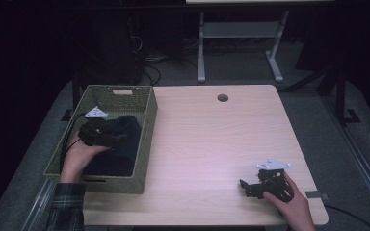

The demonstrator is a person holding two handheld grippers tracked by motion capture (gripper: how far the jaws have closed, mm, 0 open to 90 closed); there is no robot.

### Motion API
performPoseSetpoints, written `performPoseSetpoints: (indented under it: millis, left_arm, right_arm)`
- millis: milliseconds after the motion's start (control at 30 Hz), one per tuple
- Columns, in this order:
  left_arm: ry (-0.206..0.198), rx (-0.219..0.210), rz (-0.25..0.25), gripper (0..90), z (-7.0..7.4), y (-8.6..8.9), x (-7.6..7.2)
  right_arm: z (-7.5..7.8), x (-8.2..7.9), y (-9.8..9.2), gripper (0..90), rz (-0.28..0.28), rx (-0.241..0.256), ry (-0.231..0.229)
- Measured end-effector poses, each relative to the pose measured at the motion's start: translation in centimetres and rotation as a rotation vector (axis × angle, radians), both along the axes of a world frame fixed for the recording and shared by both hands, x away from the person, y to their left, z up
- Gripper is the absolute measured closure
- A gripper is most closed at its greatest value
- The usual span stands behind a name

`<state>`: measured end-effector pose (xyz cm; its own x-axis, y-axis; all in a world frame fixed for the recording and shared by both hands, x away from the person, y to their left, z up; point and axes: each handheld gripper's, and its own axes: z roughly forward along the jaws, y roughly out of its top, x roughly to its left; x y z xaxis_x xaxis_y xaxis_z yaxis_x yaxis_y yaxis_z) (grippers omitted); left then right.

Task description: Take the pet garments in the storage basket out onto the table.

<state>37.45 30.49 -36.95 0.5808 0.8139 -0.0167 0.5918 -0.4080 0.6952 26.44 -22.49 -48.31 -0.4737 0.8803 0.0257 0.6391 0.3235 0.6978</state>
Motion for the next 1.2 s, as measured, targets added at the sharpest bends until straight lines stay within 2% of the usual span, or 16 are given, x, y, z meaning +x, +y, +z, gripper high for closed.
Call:
performPoseSetpoints:
  millis: [100, 233, 367, 567, 700, 867, 1033, 1200]
  left_arm:
    - [0.035, 0.025, 0.01, 14.3, -0.7, 0.3, 0.3]
    - [0.082, 0.079, 0.02, 14.4, -1.7, 0.4, 0.7]
    - [0.113, 0.097, 0.026, 14.3, -2.6, 0.3, 1.0]
    - [0.162, 0.171, 0.046, 14.3, -4.0, 0.2, 1.4]
    - [0.187, 0.188, 0.057, 14.4, -4.5, 0.1, 1.7]
    - [0.242, 0.217, 0.059, 14.3, -5.3, -0.1, 1.8]
    - [0.273, 0.221, 0.064, 13.4, -6.0, -0.1, 1.9]
    - [0.277, 0.226, 0.062, 14.0, -6.1, -0.1, 1.9]
  right_arm:
    - [0.0, 0.0, 0.0, 0.0, 0.0, 0.0, 0.0]
    - [0.0, 0.0, 0.0, 0.0, 0.0, 0.0, 0.0]
    - [0.0, 0.0, 0.0, 0.0, 0.0, 0.0, 0.0]
    - [0.0, 0.0, 0.0, 0.0, 0.0, 0.0, 0.0]
    - [0.0, 0.0, 0.0, 0.0, 0.0, 0.0, 0.0]
    - [0.0, 0.0, 0.0, 0.0, 0.0, 0.0, 0.0]
    - [0.0, 0.0, 0.0, 0.0, 0.0, 0.0, -0.001]
    - [0.0, 0.0, 0.0, 0.0, 0.0, 0.0, 0.0]
